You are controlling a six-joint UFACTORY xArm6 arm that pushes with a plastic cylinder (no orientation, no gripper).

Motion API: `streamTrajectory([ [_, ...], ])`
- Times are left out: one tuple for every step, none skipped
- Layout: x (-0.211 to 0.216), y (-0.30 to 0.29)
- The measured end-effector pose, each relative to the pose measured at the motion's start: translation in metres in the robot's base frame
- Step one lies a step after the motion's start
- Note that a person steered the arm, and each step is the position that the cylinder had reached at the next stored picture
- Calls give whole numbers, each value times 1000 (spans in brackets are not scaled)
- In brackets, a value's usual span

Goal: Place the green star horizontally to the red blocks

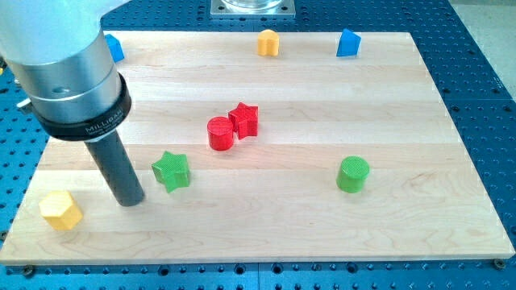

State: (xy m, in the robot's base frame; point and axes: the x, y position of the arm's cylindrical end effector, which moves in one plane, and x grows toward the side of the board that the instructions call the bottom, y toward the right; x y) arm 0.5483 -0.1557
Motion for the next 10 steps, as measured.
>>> streamTrajectory([
  [0,47],
  [15,99],
  [-19,66],
  [-59,-9],
  [-70,-40],
  [-70,-27],
  [-70,-16],
  [-71,-11],
  [-72,-21],
  [-73,-22],
])
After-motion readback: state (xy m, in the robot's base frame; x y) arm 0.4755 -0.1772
